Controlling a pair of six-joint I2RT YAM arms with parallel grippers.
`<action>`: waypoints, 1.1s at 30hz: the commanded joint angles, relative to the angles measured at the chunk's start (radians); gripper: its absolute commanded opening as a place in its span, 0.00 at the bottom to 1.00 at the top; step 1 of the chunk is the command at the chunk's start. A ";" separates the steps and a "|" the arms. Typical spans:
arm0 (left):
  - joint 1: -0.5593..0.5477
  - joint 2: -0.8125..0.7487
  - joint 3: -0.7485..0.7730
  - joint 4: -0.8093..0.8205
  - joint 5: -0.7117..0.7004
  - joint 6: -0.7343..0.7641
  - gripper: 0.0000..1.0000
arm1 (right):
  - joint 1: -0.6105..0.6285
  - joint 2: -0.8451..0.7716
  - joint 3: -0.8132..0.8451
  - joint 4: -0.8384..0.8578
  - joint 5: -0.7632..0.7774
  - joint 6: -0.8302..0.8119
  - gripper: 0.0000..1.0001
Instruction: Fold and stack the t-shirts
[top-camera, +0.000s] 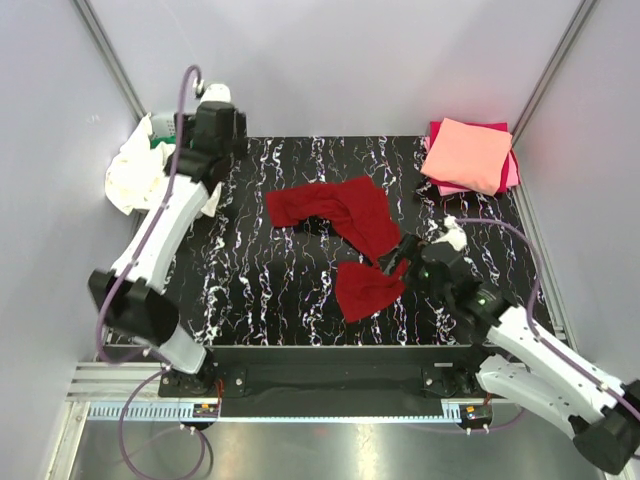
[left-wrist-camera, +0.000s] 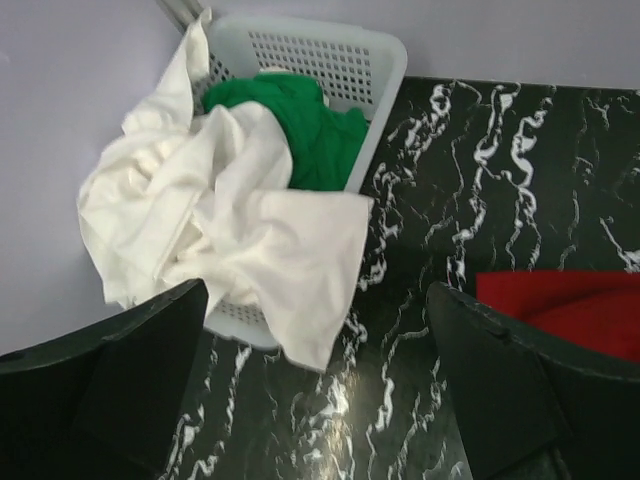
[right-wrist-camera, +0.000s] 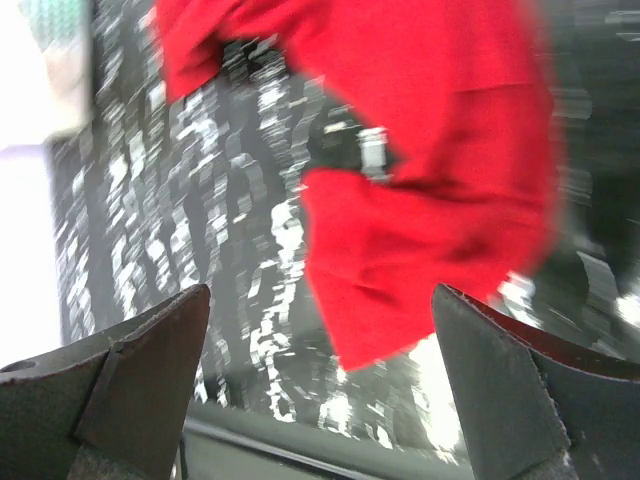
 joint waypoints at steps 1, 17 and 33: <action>0.001 -0.116 -0.170 -0.155 0.246 -0.202 0.99 | -0.010 -0.033 0.088 -0.406 0.250 0.110 1.00; -0.068 -0.674 -0.813 -0.040 0.551 -0.353 0.99 | -0.224 0.553 0.385 -0.175 -0.112 -0.264 0.78; -0.072 -0.756 -0.886 -0.032 0.482 -0.344 0.99 | -0.226 0.822 0.444 -0.051 -0.210 -0.264 0.54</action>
